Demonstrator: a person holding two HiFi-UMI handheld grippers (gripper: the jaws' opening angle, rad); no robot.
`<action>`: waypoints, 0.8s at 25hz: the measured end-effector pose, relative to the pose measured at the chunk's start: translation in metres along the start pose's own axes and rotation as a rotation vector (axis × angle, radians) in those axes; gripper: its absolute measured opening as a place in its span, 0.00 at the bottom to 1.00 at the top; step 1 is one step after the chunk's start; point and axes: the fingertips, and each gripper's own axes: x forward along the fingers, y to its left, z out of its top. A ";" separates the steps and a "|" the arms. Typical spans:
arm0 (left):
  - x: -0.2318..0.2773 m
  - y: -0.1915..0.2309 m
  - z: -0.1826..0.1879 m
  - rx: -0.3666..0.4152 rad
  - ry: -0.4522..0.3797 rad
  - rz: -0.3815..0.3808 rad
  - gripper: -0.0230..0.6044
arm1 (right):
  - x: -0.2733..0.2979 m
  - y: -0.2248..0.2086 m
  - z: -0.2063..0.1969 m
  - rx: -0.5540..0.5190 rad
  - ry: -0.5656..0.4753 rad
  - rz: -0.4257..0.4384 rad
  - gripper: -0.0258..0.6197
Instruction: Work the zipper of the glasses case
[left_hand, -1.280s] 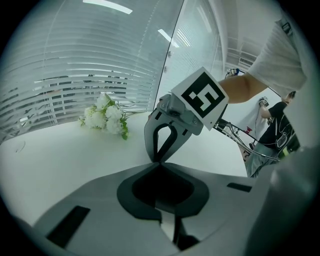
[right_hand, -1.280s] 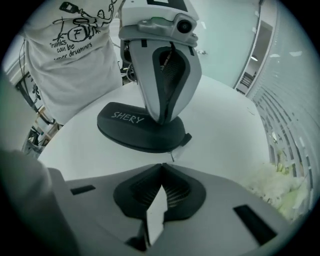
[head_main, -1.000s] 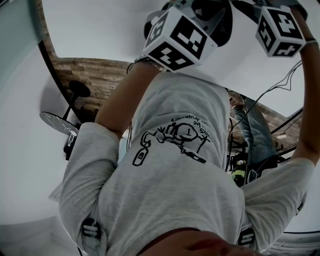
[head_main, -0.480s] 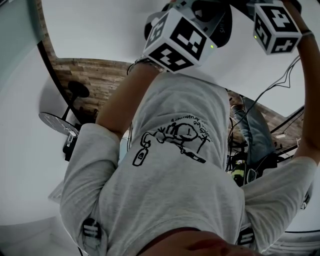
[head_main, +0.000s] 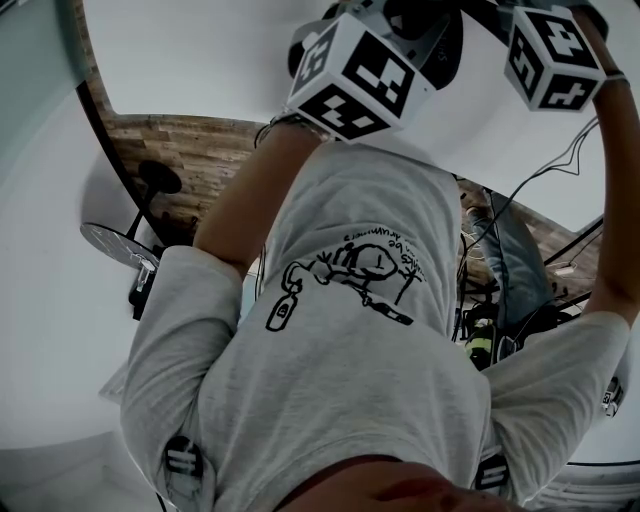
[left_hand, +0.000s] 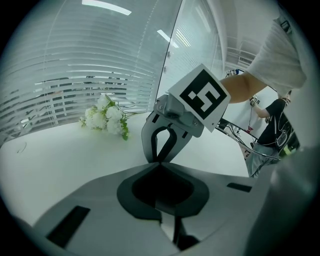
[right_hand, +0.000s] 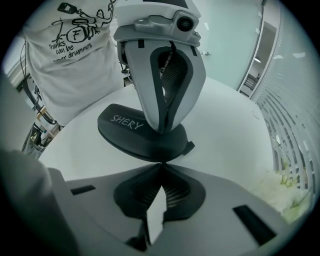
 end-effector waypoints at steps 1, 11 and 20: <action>0.000 0.000 0.000 0.001 0.000 0.000 0.07 | 0.000 0.001 0.000 0.005 0.001 -0.001 0.05; 0.007 -0.002 0.000 0.010 0.002 0.007 0.07 | 0.001 0.013 -0.006 0.111 -0.024 -0.019 0.05; -0.006 -0.017 -0.004 -0.005 -0.022 -0.131 0.07 | -0.003 -0.004 -0.002 0.045 0.015 -0.152 0.05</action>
